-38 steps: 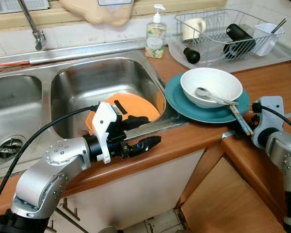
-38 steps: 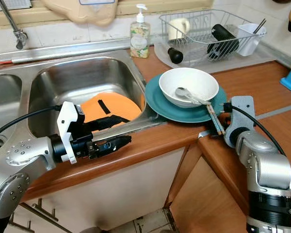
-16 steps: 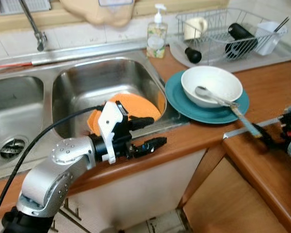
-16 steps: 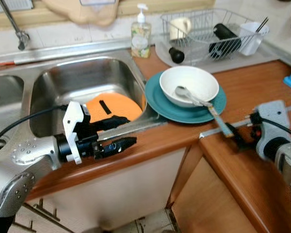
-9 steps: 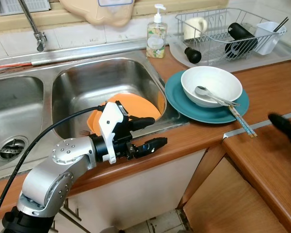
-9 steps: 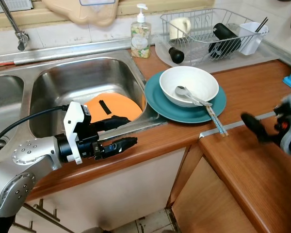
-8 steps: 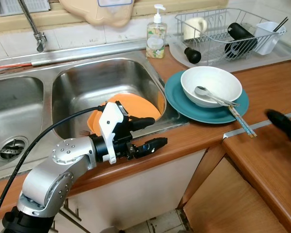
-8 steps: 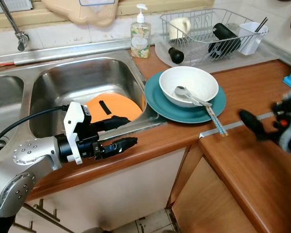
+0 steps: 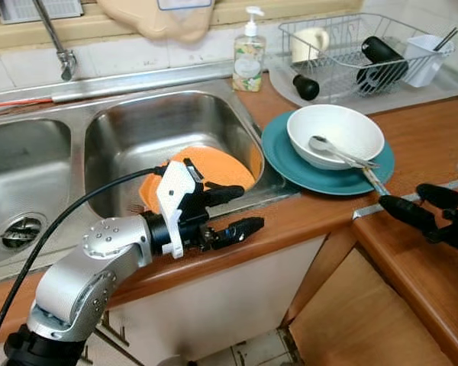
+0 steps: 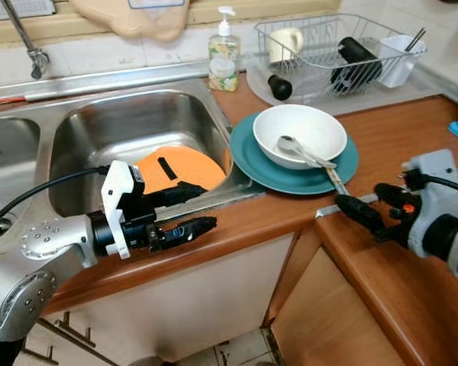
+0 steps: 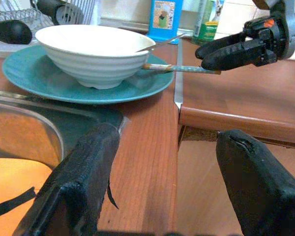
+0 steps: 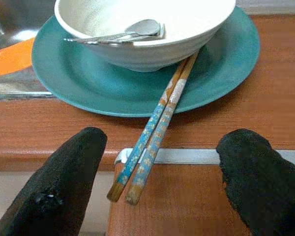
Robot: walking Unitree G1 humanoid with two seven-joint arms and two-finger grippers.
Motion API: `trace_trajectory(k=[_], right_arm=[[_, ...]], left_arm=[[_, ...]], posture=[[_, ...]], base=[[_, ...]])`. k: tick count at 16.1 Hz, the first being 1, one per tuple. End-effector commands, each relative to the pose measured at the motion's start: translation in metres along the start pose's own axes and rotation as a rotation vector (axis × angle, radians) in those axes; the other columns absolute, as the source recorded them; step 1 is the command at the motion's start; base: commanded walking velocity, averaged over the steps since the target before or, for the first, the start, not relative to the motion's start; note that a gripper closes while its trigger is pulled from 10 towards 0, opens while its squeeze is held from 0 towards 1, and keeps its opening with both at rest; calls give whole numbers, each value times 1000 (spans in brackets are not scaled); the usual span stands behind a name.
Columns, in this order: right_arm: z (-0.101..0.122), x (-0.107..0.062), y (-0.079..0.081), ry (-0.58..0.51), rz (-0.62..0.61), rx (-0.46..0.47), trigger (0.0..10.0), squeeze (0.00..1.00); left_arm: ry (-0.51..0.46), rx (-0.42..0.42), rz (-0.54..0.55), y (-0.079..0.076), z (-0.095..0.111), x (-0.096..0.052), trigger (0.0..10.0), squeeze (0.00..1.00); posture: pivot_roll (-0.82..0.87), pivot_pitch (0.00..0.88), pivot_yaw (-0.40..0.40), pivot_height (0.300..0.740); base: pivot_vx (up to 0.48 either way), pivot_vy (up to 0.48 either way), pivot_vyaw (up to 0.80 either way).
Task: Kitchen organization
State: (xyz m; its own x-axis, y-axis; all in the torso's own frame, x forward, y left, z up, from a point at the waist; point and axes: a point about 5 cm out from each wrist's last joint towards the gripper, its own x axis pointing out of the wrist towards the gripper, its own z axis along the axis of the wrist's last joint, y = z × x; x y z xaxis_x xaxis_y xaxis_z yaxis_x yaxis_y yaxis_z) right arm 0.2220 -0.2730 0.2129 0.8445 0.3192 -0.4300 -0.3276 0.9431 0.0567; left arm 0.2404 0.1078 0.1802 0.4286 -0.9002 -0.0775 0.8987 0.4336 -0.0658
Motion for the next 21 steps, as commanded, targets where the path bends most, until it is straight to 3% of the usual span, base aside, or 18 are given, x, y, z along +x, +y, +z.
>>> trace_trajectory(k=[1,11,21], right_arm=[[1,2,1,13,2,13,0,0],[-1,17,3,65,-14,112,0,0],[-1,21,2,99,-5,138,0,0]], left_arm=[[3,10,-8,-2,2,0,10000,0],[4,12,0,-3,1,-1,10000,0],[3,9,7,-3,1,-2,10000,0]], posture=[[-130,0,18,740],[-120,0,4,740],[-118,0,-5,740]], base=[[0,0,0],[0,0,0],[0,0,0]])
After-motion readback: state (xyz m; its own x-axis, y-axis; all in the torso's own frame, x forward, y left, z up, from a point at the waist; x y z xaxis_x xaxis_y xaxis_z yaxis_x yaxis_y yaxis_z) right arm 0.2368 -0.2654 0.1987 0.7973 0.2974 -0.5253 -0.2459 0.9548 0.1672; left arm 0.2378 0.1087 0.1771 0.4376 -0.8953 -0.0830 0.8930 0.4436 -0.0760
